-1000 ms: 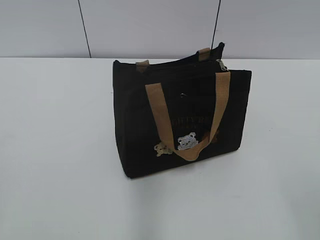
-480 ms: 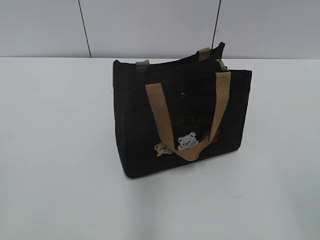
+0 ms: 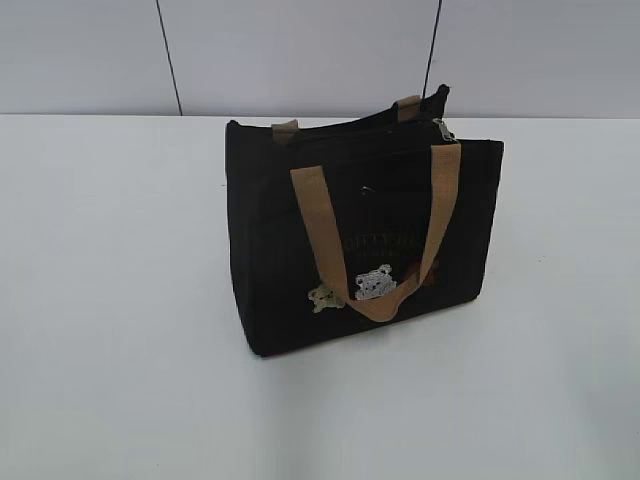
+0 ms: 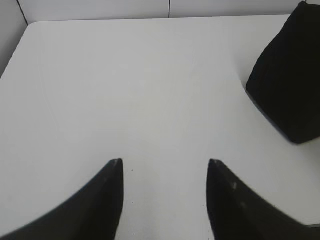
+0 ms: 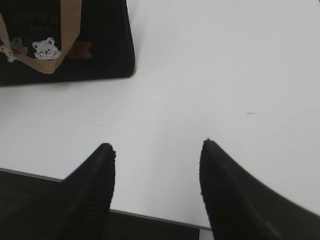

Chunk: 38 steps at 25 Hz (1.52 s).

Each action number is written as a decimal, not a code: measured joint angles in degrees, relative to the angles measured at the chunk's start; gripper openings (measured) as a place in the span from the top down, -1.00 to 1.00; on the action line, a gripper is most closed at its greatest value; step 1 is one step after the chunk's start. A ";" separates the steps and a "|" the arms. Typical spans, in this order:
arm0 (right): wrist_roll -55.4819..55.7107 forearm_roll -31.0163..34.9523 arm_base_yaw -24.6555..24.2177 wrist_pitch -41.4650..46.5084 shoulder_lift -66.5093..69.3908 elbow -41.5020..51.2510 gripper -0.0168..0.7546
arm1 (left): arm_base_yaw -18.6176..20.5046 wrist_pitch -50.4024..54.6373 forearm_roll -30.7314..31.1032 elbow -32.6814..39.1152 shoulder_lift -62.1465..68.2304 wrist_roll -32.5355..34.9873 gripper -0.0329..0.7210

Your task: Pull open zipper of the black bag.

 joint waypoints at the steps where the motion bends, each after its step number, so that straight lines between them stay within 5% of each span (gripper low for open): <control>1: 0.00 -0.06 -0.06 0.00 0.00 0.00 -0.12 | 0.00 0.00 0.00 0.00 0.00 0.00 -0.13; 10: 11.04 -10.80 -0.25 -0.02 0.00 0.13 -0.12 | 0.00 0.00 0.00 0.00 0.00 0.00 -0.10; 21: 11.50 -11.06 5.38 -0.07 0.00 0.19 -0.12 | 0.00 -0.01 0.00 0.00 0.00 0.00 -0.04; 38: 11.55 -11.06 5.51 -0.14 0.00 0.19 -0.12 | 0.00 -0.01 0.00 0.00 0.00 0.00 0.09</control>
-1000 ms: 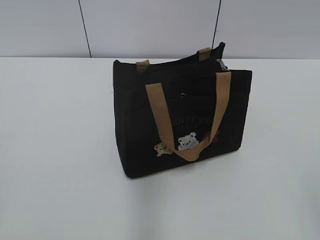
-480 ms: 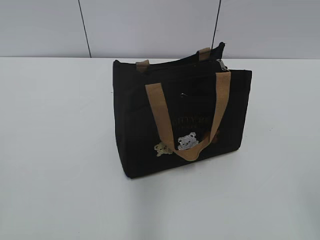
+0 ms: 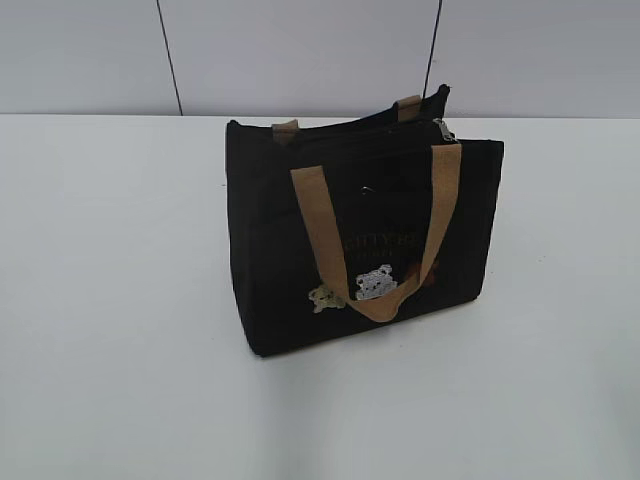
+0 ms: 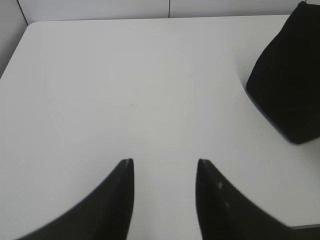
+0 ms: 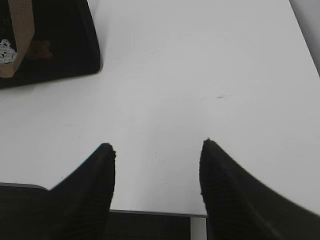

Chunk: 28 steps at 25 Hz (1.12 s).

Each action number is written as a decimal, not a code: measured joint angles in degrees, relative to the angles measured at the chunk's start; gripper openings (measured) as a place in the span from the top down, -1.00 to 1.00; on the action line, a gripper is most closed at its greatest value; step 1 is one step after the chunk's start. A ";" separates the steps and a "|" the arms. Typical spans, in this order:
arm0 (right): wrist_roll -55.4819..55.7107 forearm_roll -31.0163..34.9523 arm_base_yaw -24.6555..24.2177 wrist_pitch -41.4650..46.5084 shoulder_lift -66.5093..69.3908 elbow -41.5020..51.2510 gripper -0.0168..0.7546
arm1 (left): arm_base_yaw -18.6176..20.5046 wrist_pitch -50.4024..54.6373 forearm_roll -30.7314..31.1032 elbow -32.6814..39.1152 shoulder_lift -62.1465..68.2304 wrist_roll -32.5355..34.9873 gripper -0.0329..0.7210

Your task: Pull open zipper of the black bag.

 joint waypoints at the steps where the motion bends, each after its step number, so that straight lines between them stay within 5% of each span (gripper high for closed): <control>1: 0.00 0.00 0.00 0.00 0.00 0.00 -0.12 | 0.00 0.00 0.00 0.00 0.00 0.00 0.10; 28: 0.06 0.00 0.00 -0.07 0.00 0.00 -0.12 | 0.00 0.00 1.97 0.04 0.00 0.00 0.14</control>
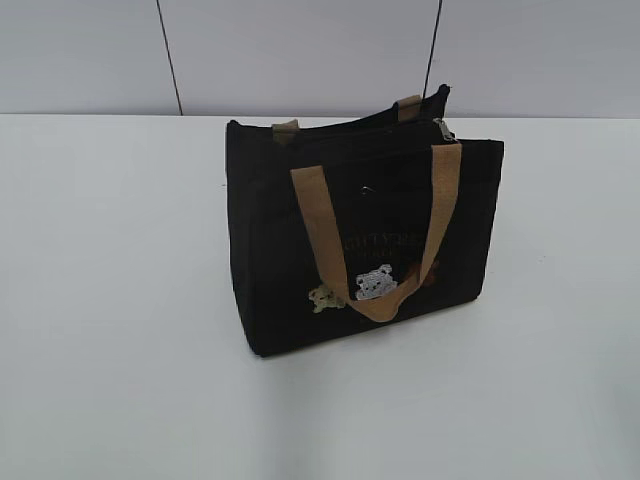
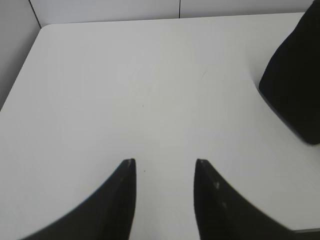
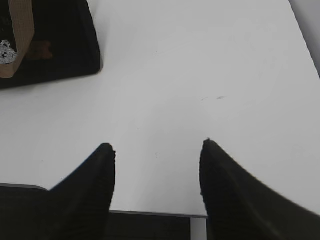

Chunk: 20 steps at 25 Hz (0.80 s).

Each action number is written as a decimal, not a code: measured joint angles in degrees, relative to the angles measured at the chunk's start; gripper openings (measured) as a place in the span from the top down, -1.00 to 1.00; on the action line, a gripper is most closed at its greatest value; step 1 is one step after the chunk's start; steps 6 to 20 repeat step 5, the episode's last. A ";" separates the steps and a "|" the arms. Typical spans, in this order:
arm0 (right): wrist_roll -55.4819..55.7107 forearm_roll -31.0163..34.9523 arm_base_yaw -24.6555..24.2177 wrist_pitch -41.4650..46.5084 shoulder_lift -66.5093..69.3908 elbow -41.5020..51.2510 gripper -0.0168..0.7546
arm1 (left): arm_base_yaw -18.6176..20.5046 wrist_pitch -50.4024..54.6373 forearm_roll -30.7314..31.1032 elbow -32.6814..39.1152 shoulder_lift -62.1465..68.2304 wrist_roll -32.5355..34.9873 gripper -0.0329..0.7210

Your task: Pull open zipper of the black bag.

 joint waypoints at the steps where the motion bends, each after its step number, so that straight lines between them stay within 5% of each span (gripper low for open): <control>1: 0.00 0.00 0.00 0.00 0.00 0.00 -0.12 | 0.00 0.00 0.00 0.00 0.00 0.00 0.14; 20: 0.00 0.00 0.00 0.00 0.00 0.00 -0.12 | 0.00 0.00 -0.04 0.00 0.00 0.00 0.14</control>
